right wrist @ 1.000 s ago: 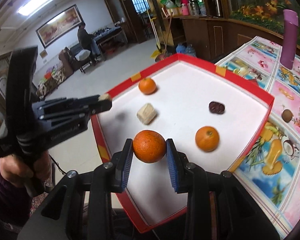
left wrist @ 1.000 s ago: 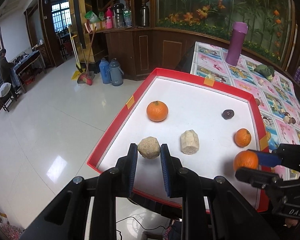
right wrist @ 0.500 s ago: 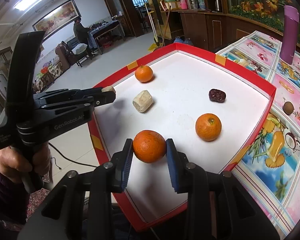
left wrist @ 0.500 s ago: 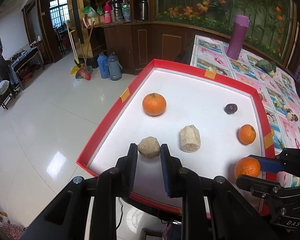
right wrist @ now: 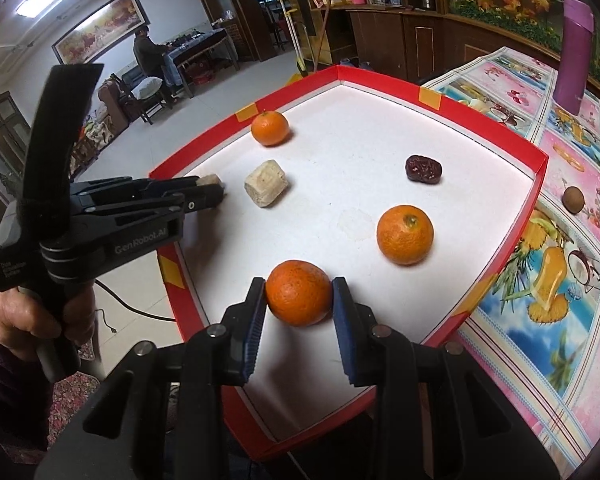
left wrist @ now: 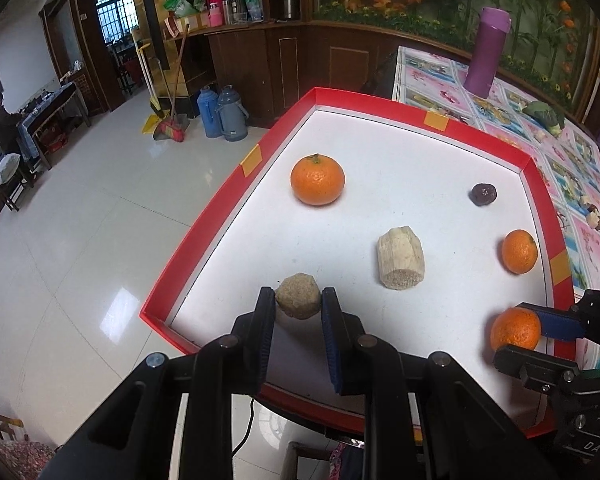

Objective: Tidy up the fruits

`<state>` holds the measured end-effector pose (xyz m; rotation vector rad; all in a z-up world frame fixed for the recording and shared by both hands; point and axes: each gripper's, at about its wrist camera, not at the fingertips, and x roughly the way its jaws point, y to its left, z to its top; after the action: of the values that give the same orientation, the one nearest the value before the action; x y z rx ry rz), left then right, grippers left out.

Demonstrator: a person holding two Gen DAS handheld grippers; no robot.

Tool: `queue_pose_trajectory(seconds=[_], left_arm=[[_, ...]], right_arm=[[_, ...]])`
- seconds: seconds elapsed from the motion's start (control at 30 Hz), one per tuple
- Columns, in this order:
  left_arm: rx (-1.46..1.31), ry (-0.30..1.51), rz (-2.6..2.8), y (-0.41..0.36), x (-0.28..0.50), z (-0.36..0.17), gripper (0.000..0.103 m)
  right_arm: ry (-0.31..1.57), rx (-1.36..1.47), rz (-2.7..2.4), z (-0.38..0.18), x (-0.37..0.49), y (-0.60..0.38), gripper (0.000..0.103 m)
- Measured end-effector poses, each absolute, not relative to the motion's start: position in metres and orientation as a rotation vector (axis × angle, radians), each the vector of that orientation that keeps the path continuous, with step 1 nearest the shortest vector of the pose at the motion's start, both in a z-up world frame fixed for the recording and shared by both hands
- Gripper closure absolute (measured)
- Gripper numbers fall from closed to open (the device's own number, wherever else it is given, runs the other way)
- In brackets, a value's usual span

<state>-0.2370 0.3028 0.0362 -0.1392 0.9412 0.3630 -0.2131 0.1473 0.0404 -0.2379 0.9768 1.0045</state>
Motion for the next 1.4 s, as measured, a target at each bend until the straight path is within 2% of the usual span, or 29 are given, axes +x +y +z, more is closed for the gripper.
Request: queue_pose_trajectory(seconds=[0.07,0.13,0.2,0.23,0.27,0.43,0.8,1.17,1.4], left_arm=[[-0.139,0.947,0.366,0.303,-0.237,0.036,0.078],[-0.142,0.953,0.373,0.304,-0.237,0.036,0.071],[-0.140,0.950,0.380,0.303,-0.238,0.038,0.055],[-0.136,0.947,0.384,0.303,-0.238,0.039,0.053],[-0.128,0.940,0.389,0.301,-0.238,0.041,0.052],[-0.092,0.896,0.385,0.290,-0.237,0.057,0.051],[-0.041,0.833,0.279,0.241,-0.213,0.084,0.040],[0.077,0.814,0.052,0.150,-0.177,0.097,0.039],[0.111,0.819,-0.048,0.108,-0.165,0.098,0.039]], right_arm=[[0.974,-0.246,1.003,0.041,-0.214,0.147,0.068],[0.973,-0.259,1.003,0.041,-0.214,0.148,0.067],[0.955,-0.262,1.003,0.045,-0.215,0.145,0.067],[0.939,-0.257,1.004,0.049,-0.216,0.143,0.067],[0.926,-0.248,1.010,0.052,-0.216,0.140,0.066],[0.854,-0.135,1.007,0.069,-0.207,0.117,0.050],[0.845,0.013,0.856,0.069,-0.174,0.050,0.050],[0.859,0.149,0.564,0.049,-0.134,-0.077,0.050],[0.870,0.137,0.417,0.042,-0.092,-0.138,0.050]])
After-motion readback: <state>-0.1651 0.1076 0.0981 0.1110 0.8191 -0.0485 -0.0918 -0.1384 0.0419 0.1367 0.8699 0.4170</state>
